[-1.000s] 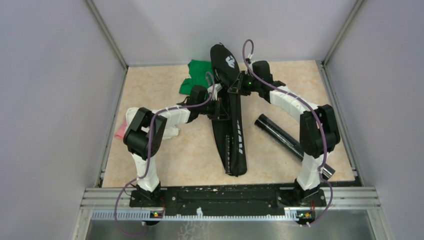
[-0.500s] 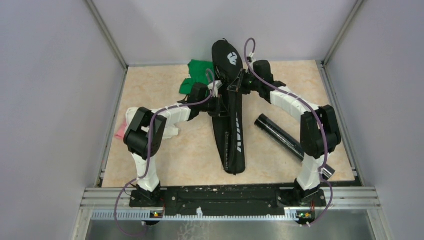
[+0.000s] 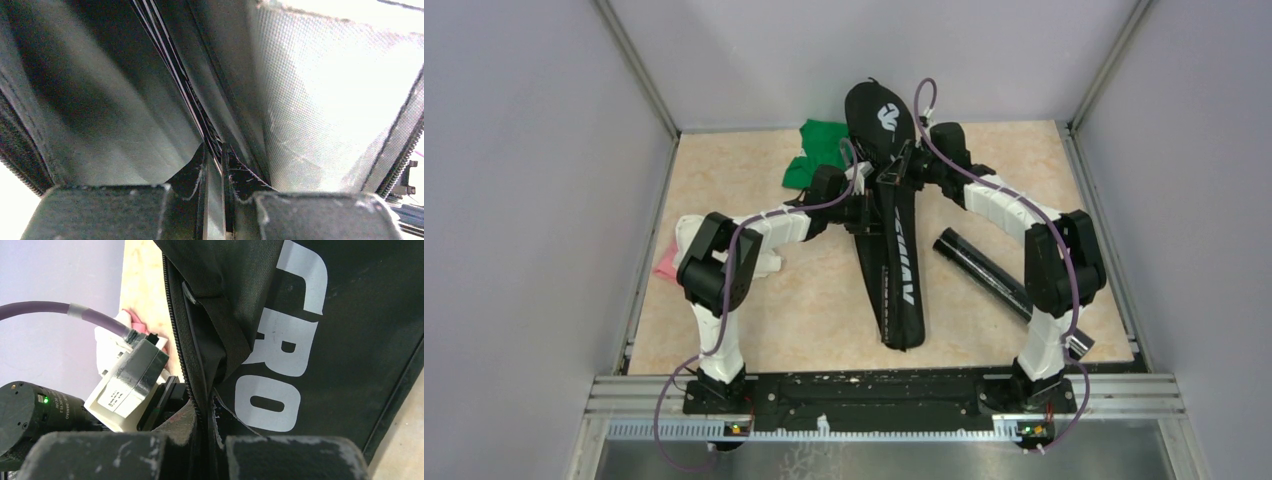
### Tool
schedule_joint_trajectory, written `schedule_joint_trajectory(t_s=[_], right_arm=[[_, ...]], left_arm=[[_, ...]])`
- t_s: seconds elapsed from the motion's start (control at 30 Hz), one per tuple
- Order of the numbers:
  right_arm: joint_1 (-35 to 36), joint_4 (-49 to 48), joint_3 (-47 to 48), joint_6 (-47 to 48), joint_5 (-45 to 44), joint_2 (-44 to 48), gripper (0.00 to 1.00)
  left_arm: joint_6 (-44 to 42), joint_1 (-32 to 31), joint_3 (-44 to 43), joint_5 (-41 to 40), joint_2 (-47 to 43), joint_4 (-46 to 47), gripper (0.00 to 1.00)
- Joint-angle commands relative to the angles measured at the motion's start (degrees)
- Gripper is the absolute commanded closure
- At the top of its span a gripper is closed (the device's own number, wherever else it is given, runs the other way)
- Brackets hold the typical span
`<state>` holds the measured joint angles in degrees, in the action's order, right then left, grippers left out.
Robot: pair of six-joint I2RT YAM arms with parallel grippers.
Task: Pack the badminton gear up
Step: Adjust the racket in the racket bag.
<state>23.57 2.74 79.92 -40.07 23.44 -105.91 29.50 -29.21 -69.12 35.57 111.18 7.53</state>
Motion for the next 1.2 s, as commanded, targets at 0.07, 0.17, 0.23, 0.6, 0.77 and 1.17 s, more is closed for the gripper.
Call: schedule_joint_trajectory(t_s=[0.07, 0.17, 0.23, 0.6, 0.77, 1.17], right_arm=[[1.1, -4.2, 2.9, -4.1, 6.4, 3.2, 1.00], [0.7, -4.6, 3.2, -5.3, 7.0, 3.2, 1.00], [0.5, -4.5, 3.3, -5.5, 7.2, 3.1, 1.00], [-0.1, -5.5, 0.6, -5.7, 7.0, 3.3, 1.00], [0.5, -6.4, -0.4, -6.1, 7.3, 3.2, 1.00], [0.6, -6.6, 0.1, -6.4, 8.5, 1.2, 1.00]], left_arm=[[-1.5, -0.2, -2.6, -1.8, 0.6, 4.7, 1.00], [-2.8, -0.2, -3.2, -6.3, 0.3, 1.1, 1.00], [-3.4, -0.1, -3.2, -9.4, -0.3, -0.8, 1.00], [-2.4, 0.9, -4.6, -9.1, -1.3, -2.2, 1.00], [-0.1, 0.8, -6.4, -5.5, 0.4, -1.0, 1.00], [7.6, 0.4, -0.8, 9.8, 1.9, 17.2, 1.00]])
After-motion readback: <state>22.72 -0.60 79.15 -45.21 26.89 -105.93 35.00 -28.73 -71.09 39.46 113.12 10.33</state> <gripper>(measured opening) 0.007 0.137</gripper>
